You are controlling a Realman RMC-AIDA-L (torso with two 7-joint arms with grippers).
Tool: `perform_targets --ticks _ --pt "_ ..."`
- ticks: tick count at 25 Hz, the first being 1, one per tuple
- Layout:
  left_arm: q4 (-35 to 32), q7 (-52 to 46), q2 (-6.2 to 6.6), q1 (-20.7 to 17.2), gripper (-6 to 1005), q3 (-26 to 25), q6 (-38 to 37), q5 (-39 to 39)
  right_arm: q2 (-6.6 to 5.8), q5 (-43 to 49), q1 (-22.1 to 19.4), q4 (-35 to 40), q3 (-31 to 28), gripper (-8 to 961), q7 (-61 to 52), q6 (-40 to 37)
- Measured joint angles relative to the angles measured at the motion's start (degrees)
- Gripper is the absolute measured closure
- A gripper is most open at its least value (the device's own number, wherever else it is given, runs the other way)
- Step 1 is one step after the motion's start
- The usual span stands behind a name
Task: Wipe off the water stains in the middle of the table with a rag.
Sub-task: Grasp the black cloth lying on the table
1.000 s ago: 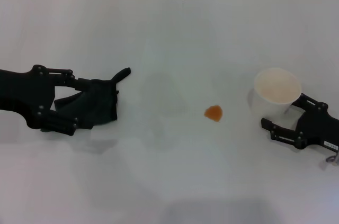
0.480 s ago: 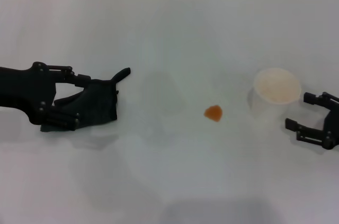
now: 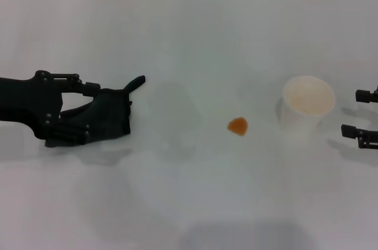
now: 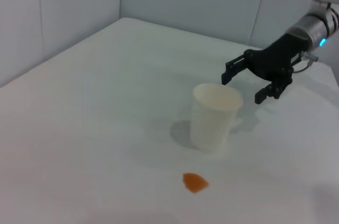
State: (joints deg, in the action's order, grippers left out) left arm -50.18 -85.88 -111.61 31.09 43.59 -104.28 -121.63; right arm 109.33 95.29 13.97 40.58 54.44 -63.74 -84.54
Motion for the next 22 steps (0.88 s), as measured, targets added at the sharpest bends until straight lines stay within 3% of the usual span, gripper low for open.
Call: perform_targets --ticks 3,10,13,16,22 --pt "0.0 0.0 -0.18 -0.1 123 0.0 0.4 0.1 -0.88 3.6 1.7 4.5 0.0 122 -5.1 -2.5" --pt "0.0 -0.1 -0.39 -0.3 123 0.0 0.6 0.1 -4.38 6.2 9.6 5.8 -0.2 122 -12.9 -9.9" --pt "-0.3 -0.7 -0.34 -0.3 123 0.0 0.6 -0.1 -4.99 7.4 12.4 6.2 -0.1 123 -15.1 -11.8" --pt "-0.4 -1.9 -0.06 0.1 123 0.0 0.7 -1.0 -4.88 10.0 15.2 7.1 0.1 123 -17.1 -12.7" --pt "-2.4 -5.3 0.10 1.3 123 0.2 1.3 -5.0 -2.45 15.4 19.3 9.0 0.4 124 -19.1 -13.3"
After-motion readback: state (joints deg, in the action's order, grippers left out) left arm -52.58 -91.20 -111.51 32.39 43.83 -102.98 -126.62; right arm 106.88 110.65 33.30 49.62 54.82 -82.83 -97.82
